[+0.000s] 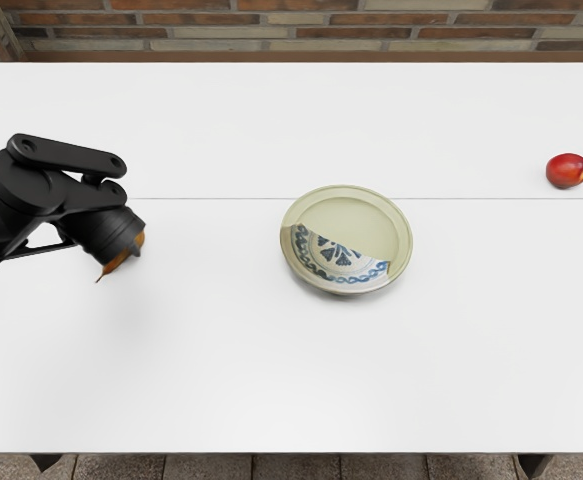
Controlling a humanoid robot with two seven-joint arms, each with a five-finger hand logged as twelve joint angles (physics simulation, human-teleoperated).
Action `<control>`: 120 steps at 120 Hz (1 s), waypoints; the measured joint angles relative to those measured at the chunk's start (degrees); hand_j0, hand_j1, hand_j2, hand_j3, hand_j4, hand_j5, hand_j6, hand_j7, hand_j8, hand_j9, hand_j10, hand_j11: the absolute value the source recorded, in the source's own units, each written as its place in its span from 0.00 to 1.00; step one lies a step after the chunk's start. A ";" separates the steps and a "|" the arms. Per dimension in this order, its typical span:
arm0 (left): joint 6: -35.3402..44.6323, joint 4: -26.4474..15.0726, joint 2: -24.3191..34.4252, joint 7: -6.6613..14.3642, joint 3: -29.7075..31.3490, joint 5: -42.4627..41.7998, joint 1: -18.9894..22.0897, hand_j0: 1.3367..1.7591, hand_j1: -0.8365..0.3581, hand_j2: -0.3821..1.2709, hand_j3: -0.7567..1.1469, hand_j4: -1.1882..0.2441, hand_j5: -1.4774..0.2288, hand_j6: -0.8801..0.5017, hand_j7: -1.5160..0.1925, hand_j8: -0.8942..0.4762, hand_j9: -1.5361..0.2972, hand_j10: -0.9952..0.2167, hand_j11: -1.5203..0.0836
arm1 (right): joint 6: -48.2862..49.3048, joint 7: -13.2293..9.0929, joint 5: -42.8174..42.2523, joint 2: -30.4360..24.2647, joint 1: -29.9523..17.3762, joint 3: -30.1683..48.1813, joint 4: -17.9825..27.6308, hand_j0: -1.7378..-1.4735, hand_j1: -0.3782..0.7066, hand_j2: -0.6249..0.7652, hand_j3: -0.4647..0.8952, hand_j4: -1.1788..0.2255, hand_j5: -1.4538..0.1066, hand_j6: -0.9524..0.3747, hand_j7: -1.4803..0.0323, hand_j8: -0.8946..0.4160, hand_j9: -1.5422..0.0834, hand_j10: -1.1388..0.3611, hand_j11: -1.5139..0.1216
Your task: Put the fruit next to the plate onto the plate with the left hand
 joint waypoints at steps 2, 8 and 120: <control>0.02 0.00 0.00 0.00 -0.01 -0.13 0.00 0.74 0.41 0.39 0.40 0.37 0.38 0.31 0.39 0.31 0.36 0.30 0.41 | 0.00 0.00 0.00 0.00 0.00 0.00 0.00 0.30 0.03 0.45 0.34 0.84 0.93 0.72 0.98 0.68 0.95 0.76 0.93; 0.06 -0.02 -0.01 -0.03 -0.04 -0.55 0.00 0.74 0.41 0.43 0.40 0.35 0.36 0.29 0.37 0.29 0.34 0.28 0.39 | 0.00 0.00 0.00 0.00 0.00 0.00 0.00 0.30 0.03 0.45 0.34 0.84 0.93 0.72 0.98 0.68 0.95 0.76 0.93; -0.08 0.26 0.11 -0.12 -7.19 -2.17 -2.49 0.76 0.43 0.61 0.40 0.32 0.21 0.29 0.24 0.26 0.24 0.14 0.26 | 0.00 0.00 0.00 0.00 0.00 0.00 0.00 0.30 0.03 0.45 0.34 0.84 0.93 0.72 0.98 0.68 0.95 0.76 0.93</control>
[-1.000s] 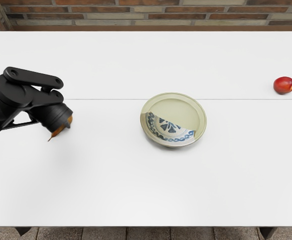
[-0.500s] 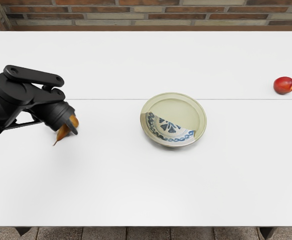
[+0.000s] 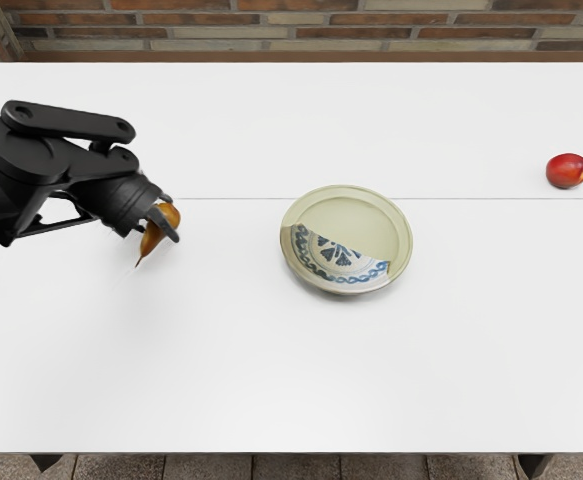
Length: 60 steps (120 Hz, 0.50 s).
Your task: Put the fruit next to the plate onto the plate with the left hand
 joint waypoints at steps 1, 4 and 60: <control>0.01 0.00 -0.09 0.00 -0.14 0.03 -0.03 0.76 0.42 0.61 0.40 0.32 0.21 0.29 0.24 0.27 0.24 0.14 0.26 | 0.00 0.00 0.00 0.00 0.00 0.00 0.00 0.30 0.03 0.45 0.34 0.84 0.93 0.72 0.98 0.68 0.95 0.76 0.93; 0.00 0.00 -0.18 -0.01 -0.56 0.09 -0.05 0.76 0.42 0.63 0.40 0.32 0.21 0.29 0.24 0.27 0.24 0.14 0.26 | 0.00 0.00 0.00 0.00 0.00 0.01 0.00 0.30 0.03 0.45 0.34 0.84 0.93 0.72 0.98 0.68 0.95 0.76 0.93; 0.01 0.64 -5.59 0.06 -11.42 2.95 -0.75 0.75 0.33 0.74 0.40 0.32 0.20 0.32 0.23 0.30 0.24 0.14 0.26 | 0.00 -0.01 0.00 0.00 0.00 0.00 0.00 0.30 0.03 0.45 0.34 0.84 0.93 0.72 0.98 0.68 0.95 0.76 0.93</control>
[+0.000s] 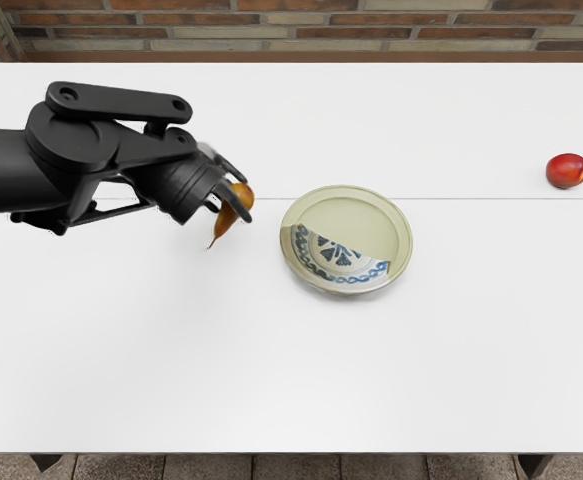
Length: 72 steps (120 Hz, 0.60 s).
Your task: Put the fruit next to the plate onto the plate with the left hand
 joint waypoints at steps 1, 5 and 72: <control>0.00 0.03 -0.14 0.00 -0.24 0.03 0.00 0.75 0.33 0.74 0.40 0.32 0.20 0.32 0.23 0.30 0.24 0.14 0.26 | 0.00 0.00 0.00 0.00 0.00 0.00 0.00 0.30 0.03 0.45 0.34 0.84 0.93 0.72 0.98 0.68 0.95 0.76 0.93; -0.02 0.11 -0.52 -0.01 -1.16 0.09 -0.01 0.75 0.32 0.74 0.40 0.31 0.20 0.34 0.23 0.30 0.24 0.14 0.26 | 0.00 0.00 0.00 0.00 0.00 0.01 0.00 0.30 0.03 0.45 0.34 0.84 0.93 0.72 0.98 0.68 0.95 0.76 0.93; 0.17 0.24 -4.66 -0.03 -8.39 4.84 0.05 0.76 0.35 0.43 0.40 0.38 0.35 0.25 0.38 0.23 0.37 0.28 0.41 | 0.00 0.01 0.00 0.00 0.00 0.00 0.00 0.30 0.03 0.45 0.34 0.84 0.93 0.72 0.98 0.68 0.95 0.76 0.93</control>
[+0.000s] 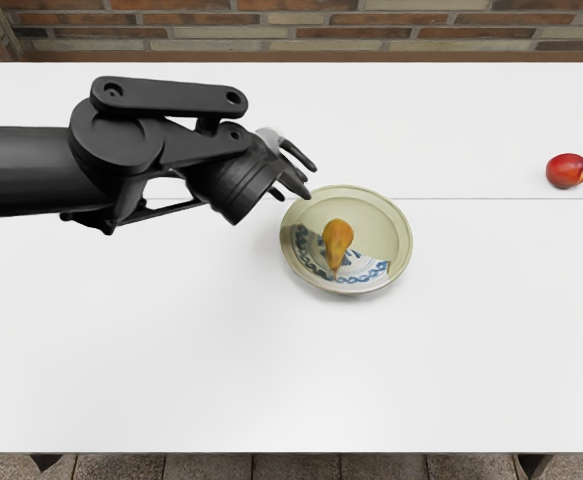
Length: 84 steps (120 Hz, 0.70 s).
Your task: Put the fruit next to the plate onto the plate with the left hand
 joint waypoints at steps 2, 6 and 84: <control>0.00 -0.01 0.03 0.00 -0.03 0.01 -0.04 0.76 0.38 0.42 0.40 0.40 0.38 0.27 0.41 0.25 0.40 0.31 0.44 | 0.00 0.00 0.00 0.00 0.00 0.00 0.00 0.30 0.03 0.45 0.34 0.84 0.93 0.72 0.98 0.68 0.95 0.76 0.93; 0.01 -0.02 0.04 0.00 -0.08 0.04 -0.06 0.76 0.45 0.39 0.40 0.45 0.44 0.31 0.46 0.29 0.44 0.37 0.50 | 0.00 0.00 0.00 0.00 0.00 0.01 0.00 0.30 0.03 0.45 0.34 0.84 0.93 0.72 0.98 0.68 0.95 0.76 0.93; -45.15 1.62 24.24 0.00 -12.23 -6.70 4.46 0.76 0.89 0.25 0.40 0.76 0.79 0.56 0.81 0.58 0.76 0.73 0.86 | 0.00 -0.01 0.00 0.00 0.00 0.01 0.00 0.30 0.03 0.45 0.34 0.84 0.93 0.72 0.98 0.68 0.95 0.76 0.93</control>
